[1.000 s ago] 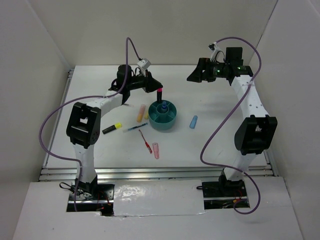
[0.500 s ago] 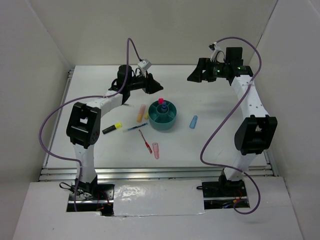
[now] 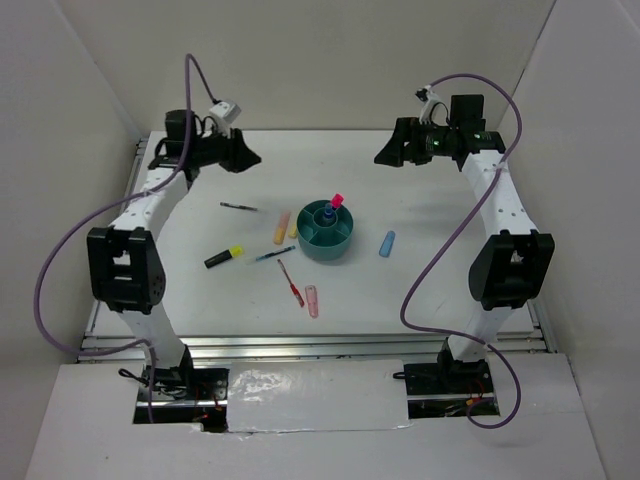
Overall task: Sort the stationery into containers
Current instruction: Place the pen in the storage box, then pick up the pen from the center of the board.
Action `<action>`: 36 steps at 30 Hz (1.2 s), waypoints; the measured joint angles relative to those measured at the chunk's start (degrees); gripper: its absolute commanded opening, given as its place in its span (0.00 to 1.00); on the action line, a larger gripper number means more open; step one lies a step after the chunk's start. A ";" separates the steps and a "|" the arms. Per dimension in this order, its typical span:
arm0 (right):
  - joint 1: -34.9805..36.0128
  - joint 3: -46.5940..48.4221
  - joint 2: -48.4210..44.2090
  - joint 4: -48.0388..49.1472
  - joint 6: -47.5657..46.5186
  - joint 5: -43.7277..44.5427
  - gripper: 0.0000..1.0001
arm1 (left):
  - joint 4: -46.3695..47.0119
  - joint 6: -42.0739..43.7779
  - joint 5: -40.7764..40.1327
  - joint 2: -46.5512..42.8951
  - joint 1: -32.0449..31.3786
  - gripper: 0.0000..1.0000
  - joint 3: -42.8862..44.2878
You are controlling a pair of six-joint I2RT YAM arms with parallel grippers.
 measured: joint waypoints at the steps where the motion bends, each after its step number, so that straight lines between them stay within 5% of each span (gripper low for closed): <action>1: 0.13 0.00 0.00 -0.24 -0.74 0.04 0.97 | -5.79 4.83 -0.24 -1.64 2.32 0.44 0.15; 7: 3.69 0.00 0.00 -1.92 -4.94 0.48 0.96 | -31.91 30.47 -5.14 -10.64 6.47 0.46 -6.19; 12: 7.15 0.00 0.13 -2.36 -6.21 0.48 0.96 | -42.36 41.81 -10.25 -11.26 4.87 0.48 -15.98; 36: 9.79 0.28 1.77 -2.82 -7.63 2.25 0.95 | -38.88 44.28 -24.98 -0.50 4.81 0.44 -19.85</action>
